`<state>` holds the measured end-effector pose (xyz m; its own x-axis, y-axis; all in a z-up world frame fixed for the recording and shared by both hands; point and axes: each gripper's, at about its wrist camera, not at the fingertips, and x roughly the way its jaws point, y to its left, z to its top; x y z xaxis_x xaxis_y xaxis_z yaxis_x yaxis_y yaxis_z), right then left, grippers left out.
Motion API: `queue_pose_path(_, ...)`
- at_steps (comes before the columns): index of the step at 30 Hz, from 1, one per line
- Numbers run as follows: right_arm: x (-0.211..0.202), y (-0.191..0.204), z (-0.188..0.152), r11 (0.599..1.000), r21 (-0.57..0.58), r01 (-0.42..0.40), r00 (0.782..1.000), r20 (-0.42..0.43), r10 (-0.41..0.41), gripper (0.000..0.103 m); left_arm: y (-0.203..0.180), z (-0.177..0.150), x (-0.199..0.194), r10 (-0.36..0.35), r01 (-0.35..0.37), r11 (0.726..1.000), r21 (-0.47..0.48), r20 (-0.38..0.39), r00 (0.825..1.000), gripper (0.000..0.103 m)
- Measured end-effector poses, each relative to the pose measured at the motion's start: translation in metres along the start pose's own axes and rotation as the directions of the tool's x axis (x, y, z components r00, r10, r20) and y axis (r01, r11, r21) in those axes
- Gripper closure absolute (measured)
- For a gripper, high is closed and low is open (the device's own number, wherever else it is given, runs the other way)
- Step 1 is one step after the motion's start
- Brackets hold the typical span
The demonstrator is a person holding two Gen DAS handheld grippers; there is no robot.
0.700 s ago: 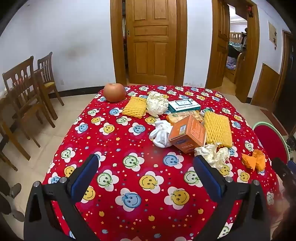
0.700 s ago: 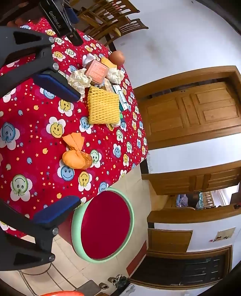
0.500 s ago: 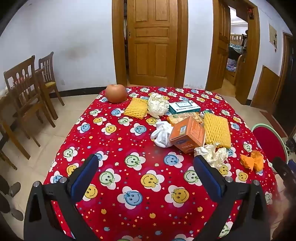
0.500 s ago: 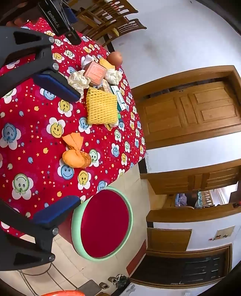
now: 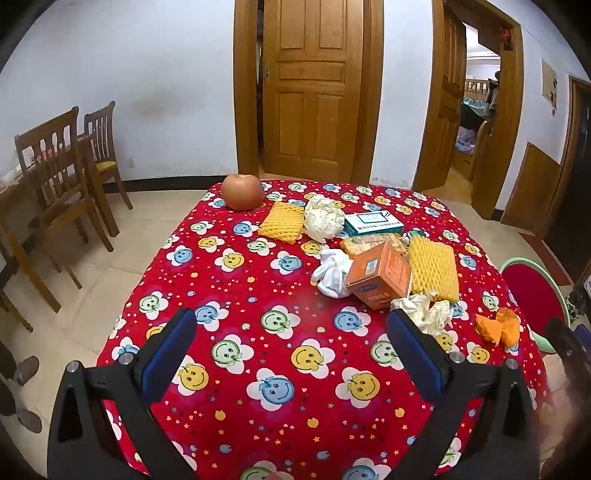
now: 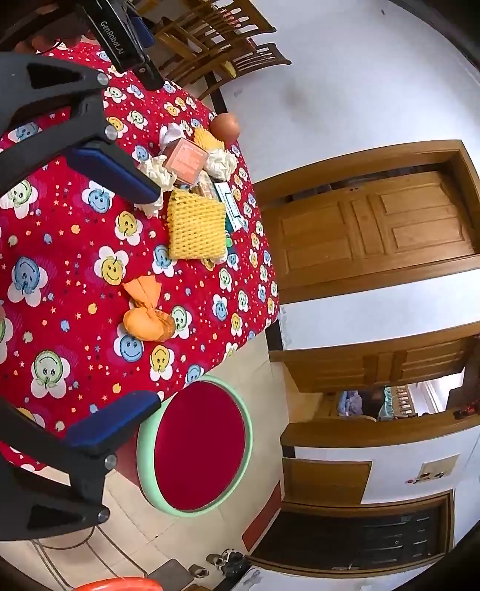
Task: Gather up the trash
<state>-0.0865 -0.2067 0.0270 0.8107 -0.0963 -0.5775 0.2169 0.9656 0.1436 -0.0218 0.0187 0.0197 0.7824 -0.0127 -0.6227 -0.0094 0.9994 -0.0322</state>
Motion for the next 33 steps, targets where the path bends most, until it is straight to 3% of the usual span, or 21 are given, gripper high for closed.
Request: queue_pose_path(33,-0.003,-0.001,0.004,1.000,0.004,-0.003,1.000,0.014,0.003,0.000,0.001,0.010,-0.007,0.008,-0.008,1.000,-0.010,0.025,1.000,0.002)
